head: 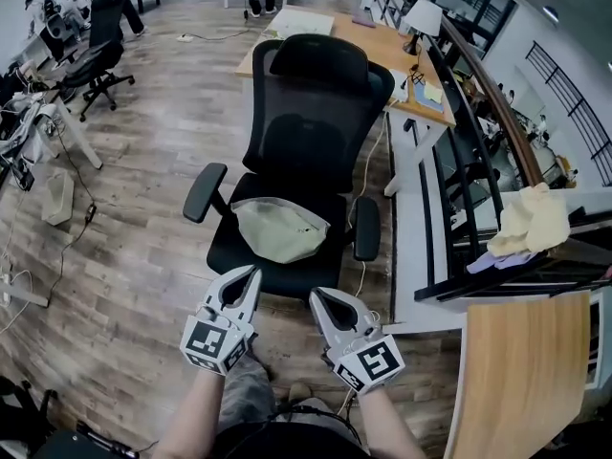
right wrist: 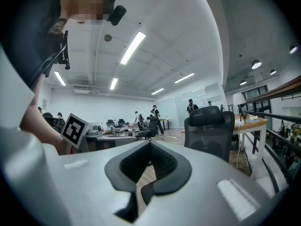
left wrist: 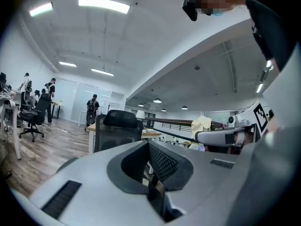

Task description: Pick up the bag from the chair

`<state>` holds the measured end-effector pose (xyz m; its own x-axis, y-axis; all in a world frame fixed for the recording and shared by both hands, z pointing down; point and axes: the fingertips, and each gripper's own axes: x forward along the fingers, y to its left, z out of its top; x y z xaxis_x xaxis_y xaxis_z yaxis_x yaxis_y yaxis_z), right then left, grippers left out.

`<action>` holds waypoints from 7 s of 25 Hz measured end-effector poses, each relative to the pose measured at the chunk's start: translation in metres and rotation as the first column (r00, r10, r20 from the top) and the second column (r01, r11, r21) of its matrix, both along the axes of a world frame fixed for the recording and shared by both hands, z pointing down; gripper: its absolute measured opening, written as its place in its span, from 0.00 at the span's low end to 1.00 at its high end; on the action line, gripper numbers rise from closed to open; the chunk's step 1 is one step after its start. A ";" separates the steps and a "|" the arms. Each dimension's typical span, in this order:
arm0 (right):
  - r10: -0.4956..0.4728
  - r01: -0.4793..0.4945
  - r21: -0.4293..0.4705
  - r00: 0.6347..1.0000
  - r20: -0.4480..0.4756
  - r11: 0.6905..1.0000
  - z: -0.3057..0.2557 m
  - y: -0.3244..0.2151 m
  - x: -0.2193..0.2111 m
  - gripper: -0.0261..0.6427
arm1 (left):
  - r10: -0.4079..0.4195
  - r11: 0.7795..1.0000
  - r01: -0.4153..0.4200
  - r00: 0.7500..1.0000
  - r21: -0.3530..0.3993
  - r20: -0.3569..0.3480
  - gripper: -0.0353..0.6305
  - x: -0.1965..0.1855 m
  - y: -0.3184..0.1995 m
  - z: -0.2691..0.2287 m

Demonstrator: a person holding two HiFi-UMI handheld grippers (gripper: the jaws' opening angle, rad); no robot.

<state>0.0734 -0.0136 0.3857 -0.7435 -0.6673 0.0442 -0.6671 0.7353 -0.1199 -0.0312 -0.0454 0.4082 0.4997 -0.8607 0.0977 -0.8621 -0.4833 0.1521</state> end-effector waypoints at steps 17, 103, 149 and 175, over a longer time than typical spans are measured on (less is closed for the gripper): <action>0.170 -0.171 -0.066 0.985 -0.022 0.983 0.040 -0.099 -0.064 0.05 | 0.158 0.986 -0.159 0.987 -0.049 -0.015 0.05 -0.056 -0.108 0.033; 0.644 -0.419 -0.592 0.729 0.233 0.688 0.257 -0.238 0.024 0.16 | -0.010 0.838 -0.146 0.959 -0.525 -0.282 0.08 -0.052 -0.247 0.267; 0.371 -0.220 -0.382 0.844 0.386 0.898 -0.026 -0.244 0.003 0.15 | 0.124 0.950 -0.208 0.936 -0.234 -0.328 0.08 -0.068 -0.257 -0.020; 0.263 -0.207 -0.169 0.844 0.467 0.964 -0.190 -0.243 0.007 0.15 | 0.236 0.969 -0.246 0.924 0.003 -0.301 0.08 -0.072 -0.259 -0.186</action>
